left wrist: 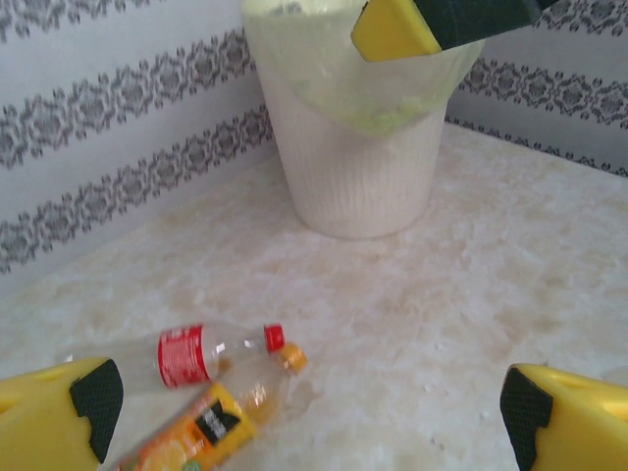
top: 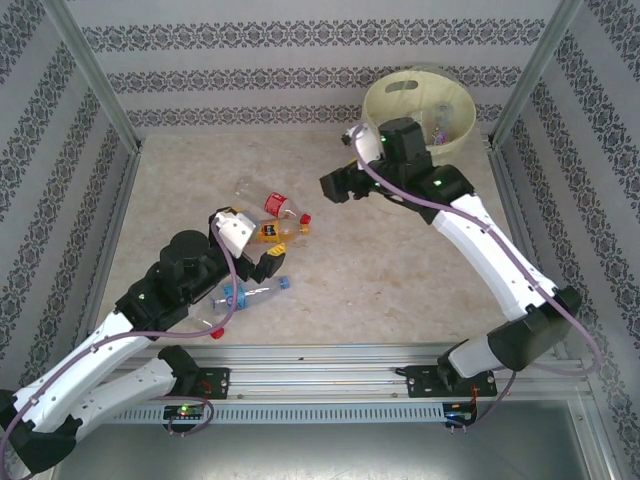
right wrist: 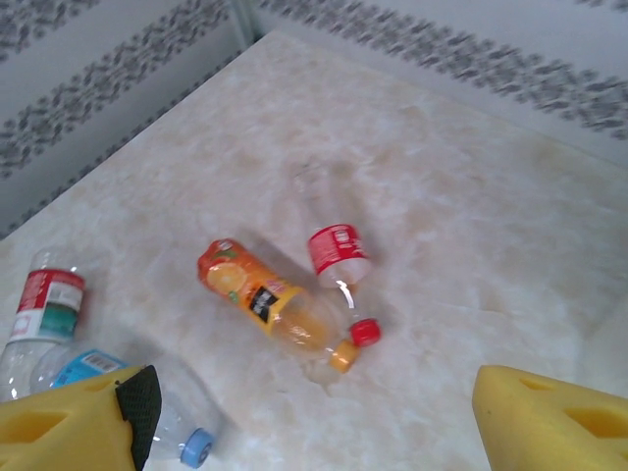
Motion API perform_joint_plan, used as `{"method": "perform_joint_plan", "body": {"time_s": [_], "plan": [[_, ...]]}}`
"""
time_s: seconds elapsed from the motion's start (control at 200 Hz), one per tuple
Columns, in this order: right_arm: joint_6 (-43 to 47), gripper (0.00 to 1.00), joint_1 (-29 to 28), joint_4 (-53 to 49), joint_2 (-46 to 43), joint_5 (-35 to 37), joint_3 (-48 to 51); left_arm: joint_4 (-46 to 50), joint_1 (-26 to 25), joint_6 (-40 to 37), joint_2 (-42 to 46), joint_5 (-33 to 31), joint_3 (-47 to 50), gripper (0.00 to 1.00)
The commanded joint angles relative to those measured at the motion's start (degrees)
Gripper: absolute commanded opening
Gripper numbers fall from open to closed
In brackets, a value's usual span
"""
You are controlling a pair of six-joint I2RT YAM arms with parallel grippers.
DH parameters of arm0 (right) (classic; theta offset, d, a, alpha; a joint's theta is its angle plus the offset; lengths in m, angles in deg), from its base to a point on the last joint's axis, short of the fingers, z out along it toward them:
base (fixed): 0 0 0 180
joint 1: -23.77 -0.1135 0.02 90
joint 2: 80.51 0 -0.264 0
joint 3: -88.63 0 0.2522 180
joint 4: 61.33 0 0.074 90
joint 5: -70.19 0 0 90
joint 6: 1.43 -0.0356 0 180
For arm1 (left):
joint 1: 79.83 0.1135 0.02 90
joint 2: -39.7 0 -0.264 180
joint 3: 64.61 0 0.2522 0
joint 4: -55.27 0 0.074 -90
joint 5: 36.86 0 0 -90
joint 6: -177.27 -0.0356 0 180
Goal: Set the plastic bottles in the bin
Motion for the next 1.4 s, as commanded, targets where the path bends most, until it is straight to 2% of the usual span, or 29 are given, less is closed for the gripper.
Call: {"method": "perform_joint_plan", "body": {"time_s": [0.0, 0.16, 0.27, 0.48, 0.664, 0.724, 0.889, 1.104, 1.394], "plan": [[2.44, 0.84, -2.46, 0.28, 3.91, -4.31, 0.93, 9.94, 0.11, 7.43, 1.89, -1.39, 0.89, 1.00], [4.59, 0.84, -7.73, -2.00, 9.21, -5.75, 0.37, 13.98, 0.15, 11.68, 3.90, 0.89, 0.83, 1.00], [4.71, 0.84, -9.98, -1.87, 12.04, -9.74, 1.28, 17.45, 0.11, 16.26, 4.13, 3.90, -0.28, 1.00], [5.12, 0.88, -14.32, -2.08, 17.79, -14.73, 1.49, 29.13, 0.11, 28.36, 5.32, 1.41, -2.35, 1.00], [5.36, 0.93, -18.13, -0.97, 21.86, -15.49, 1.92, 38.76, 0.11, 34.82, 8.02, -1.40, -5.08, 1.00], [5.54, 0.98, -19.61, -0.73, 23.01, -14.57, 1.92, 41.99, 0.12, 36.07, 8.22, -2.22, -6.25, 1.00], [6.00, 0.98, -22.87, 0.24, 26.12, -11.95, 1.36, 49.00, 0.12, 35.61, 8.80, -2.32, -9.29, 1.00], [7.96, 0.98, -26.26, 0.08, 30.20, -5.31, -1.28, 49.23, 0.11, 32.40, 11.95, 3.25, -9.57, 1.00], [10.71, 0.98, -28.90, -0.95, 34.18, 2.32, -4.91, 53.58, 0.15, 34.92, 13.43, 3.13, -10.98, 1.00]]}}
